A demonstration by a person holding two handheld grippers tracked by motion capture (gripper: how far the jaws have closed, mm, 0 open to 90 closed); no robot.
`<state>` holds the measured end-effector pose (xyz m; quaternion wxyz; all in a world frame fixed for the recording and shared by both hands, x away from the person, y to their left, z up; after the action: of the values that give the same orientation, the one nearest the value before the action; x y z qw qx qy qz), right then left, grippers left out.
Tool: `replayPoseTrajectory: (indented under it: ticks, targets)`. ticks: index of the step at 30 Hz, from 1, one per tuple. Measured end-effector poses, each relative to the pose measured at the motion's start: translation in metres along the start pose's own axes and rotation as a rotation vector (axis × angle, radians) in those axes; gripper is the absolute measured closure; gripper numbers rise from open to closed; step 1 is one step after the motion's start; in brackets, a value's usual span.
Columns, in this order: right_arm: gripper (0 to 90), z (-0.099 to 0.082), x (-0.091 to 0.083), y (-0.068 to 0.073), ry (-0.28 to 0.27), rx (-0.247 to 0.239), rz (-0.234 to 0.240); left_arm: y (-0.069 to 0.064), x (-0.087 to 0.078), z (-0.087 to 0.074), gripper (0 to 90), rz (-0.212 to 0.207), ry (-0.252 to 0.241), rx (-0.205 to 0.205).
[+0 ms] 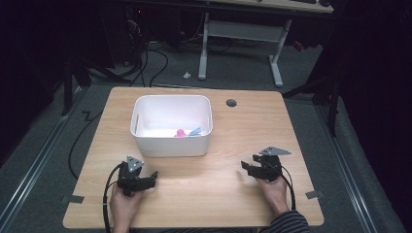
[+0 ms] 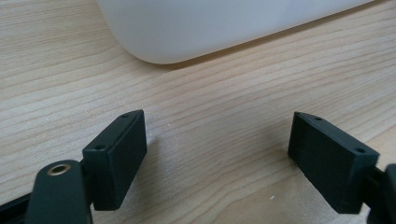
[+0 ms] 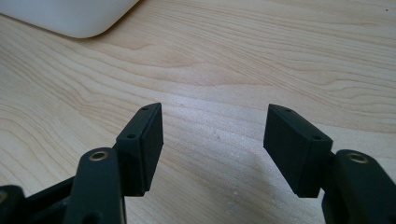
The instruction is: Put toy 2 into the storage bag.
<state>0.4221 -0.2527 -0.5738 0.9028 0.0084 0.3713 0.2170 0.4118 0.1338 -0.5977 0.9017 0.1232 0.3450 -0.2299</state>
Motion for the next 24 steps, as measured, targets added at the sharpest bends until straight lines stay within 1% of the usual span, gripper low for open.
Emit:
replayPoseTrajectory:
  ticks: [3, 4, 5, 9, 12, 14, 17, 19, 20, 21, 22, 24]
  targets:
    - [37.9, -0.001, 0.001, 0.000, 0.004, 0.002, -0.004, 0.000, 0.000, 0.000, 19.7, 0.000, 0.000, 0.000]
    - [37.9, -0.002, 0.002, 0.000, 0.005, -0.004, -0.005, 0.000, 0.000, 0.000, 19.7, 0.000, 0.000, 0.000]
    - [37.8, -0.003, 0.003, 0.000, 0.012, 0.002, -0.004, 0.000, 0.000, 0.000, 19.7, 0.000, 0.000, 0.000]
    - [37.5, -0.006, 0.007, 0.000, 0.022, -0.012, -0.013, 0.000, 0.000, 0.000, 19.7, 0.000, 0.000, 0.000]
    - [37.0, -0.010, 0.011, 0.000, 0.039, -0.006, -0.020, 0.000, 0.000, 0.000, 19.7, 0.000, 0.000, 0.000]
    - [37.2, -0.012, 0.013, 0.000, 0.028, -0.017, -0.030, 0.000, 0.000, 0.000, 19.7, 0.000, 0.000, 0.000]
    - [36.3, -0.013, 0.013, 0.001, 0.012, -0.046, -0.053, 0.000, 0.000, 0.000, 19.7, 0.000, 0.000, 0.000]
    - [35.1, -0.014, 0.015, 0.004, 0.019, -0.090, -0.083, 0.000, 0.000, 0.000, 19.7, 0.000, 0.000, 0.000]
    - [35.0, -0.014, 0.015, 0.004, 0.014, -0.107, -0.087, 0.000, 0.000, 0.000, 19.7, 0.000, 0.000, 0.000]
    - [34.9, -0.014, 0.015, 0.005, 0.015, -0.108, -0.084, 0.000, 0.000, 0.000, 19.7, 0.000, 0.000, 0.000]
    - [34.3, -0.014, 0.015, 0.005, 0.021, -0.094, -0.076, 0.000, 0.000, 0.000, 19.7, 0.000, 0.000, 0.000]
    - [33.8, -0.014, 0.015, 0.004, 0.022, -0.094, -0.076, 0.000, 0.000, 0.000, 19.7, -0.001, 0.000, 0.000]
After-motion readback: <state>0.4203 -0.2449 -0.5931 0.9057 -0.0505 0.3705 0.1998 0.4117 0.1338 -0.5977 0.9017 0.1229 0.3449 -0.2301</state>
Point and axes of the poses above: each handheld gripper's, and its own axes: x roughly forward along the jaws, z roughly out of its top, y roughly to its left, the point moved 9 cm from there along x, roughly forward along the jaws, and after that the axes turned 6 degrees about x, right-handed, at the moved point
